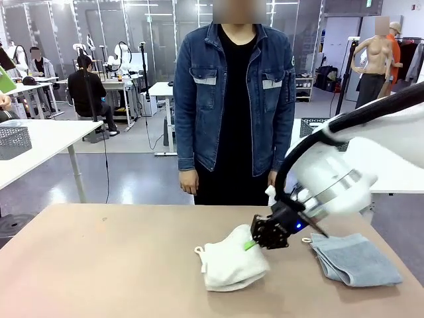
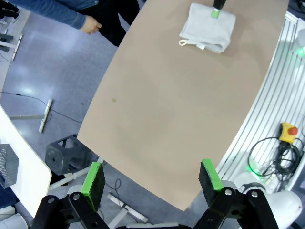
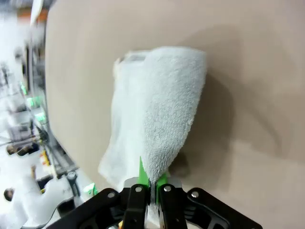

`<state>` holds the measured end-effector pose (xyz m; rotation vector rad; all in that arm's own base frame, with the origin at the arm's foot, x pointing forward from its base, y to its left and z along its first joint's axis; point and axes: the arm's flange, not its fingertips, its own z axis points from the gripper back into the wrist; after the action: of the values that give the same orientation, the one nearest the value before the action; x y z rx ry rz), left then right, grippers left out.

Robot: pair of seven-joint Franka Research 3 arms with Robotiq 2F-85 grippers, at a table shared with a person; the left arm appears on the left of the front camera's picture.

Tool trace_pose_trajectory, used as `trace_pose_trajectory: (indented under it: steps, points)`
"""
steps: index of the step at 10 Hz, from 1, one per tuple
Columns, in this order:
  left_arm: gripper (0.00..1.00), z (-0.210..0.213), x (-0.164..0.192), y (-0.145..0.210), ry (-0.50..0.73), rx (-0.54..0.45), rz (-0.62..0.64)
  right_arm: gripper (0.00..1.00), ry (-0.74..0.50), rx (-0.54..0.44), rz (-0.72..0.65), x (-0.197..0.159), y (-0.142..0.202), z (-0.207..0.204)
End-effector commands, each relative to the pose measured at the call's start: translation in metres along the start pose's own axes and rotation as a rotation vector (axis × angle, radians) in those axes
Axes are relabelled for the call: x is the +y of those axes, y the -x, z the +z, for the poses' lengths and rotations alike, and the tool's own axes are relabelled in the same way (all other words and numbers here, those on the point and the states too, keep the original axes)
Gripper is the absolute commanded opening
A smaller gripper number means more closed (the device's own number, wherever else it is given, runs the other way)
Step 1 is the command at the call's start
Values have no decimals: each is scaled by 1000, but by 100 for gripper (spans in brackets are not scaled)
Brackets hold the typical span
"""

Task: Fold the towels and place them in the basket.
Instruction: Stack the folded Towel with hook on the right side of the table.

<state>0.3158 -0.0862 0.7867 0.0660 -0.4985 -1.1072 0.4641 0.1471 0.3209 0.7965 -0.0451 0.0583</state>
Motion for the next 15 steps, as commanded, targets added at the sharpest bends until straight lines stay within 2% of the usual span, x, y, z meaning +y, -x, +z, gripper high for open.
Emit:
trace_pose_trajectory:
  steps: [1, 4, 8, 10, 14, 15]
  points:
    - [100, 0, -2, 2, -14, 5, 1, 6, -38, 47, 172, -5, 3, 53]
    - [100, 0, -2, 2, -14, 5, 1, 6, 60, 56, 309, -10, -2, 127]
    - [100, 0, -2, 2, -14, 5, 1, 6, 156, -11, 339, -47, -3, 201]
    - [100, 0, -2, 2, -14, 5, 1, 6, 232, -58, 348, -64, -12, 207]
    - [100, 0, -2, 2, -14, 5, 1, 6, 395, -32, 242, -107, -20, 210]
    - [100, 0, -2, 2, -14, 5, 1, 13, 455, -23, 209, -113, -18, 211]
